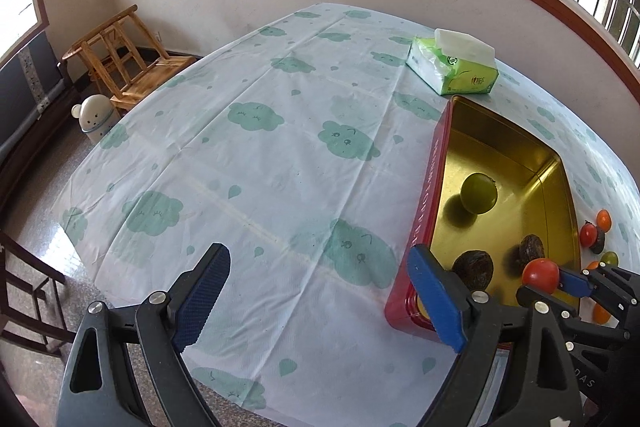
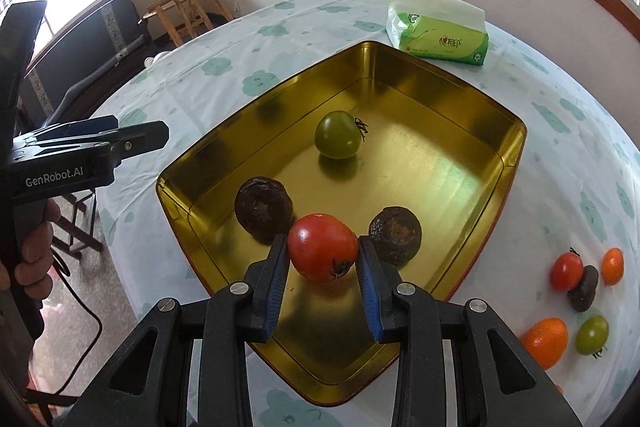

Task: Organize fruits
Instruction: 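Lower the red tomato into the gold tray and open the right gripper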

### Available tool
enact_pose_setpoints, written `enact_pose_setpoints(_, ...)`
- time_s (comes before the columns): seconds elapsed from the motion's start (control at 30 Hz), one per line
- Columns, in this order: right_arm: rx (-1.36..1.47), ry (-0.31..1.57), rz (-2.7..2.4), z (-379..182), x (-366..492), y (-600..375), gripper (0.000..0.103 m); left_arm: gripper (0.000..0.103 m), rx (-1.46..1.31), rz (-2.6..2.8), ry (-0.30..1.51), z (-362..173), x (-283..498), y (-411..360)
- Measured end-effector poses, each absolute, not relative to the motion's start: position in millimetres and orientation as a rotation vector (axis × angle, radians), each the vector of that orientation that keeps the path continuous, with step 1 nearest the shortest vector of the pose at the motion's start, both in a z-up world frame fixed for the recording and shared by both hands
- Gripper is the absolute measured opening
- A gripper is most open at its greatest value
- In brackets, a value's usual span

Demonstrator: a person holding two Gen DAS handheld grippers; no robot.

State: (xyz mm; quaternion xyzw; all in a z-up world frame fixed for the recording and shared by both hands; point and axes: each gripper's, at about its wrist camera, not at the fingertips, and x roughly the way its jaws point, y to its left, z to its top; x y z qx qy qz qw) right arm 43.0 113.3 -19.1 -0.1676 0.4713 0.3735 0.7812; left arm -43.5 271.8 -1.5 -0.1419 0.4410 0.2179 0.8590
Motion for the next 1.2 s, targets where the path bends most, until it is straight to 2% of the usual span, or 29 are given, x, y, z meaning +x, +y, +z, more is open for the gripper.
enact_pose_setpoints(0.87, -0.439, 1.007, 0.720, -36.5, 54.6, 129.2, 0.036, 0.089, -0.307, 0.465, 0.938, -6.7, -60.5, 271.6)
enact_pose_setpoints(1.07, -0.425, 1.006, 0.720, -34.6, 52.9, 128.3, 0.045, 0.089, -0.311, 0.457, 0.933, -4.5, -62.6, 268.6)
enact_pose_setpoints(1.2, -0.407, 0.976, 0.740, -29.4, 49.4, 125.1, 0.045, 0.089, -0.308, 0.452, 0.928, -1.6, -62.3, 265.5)
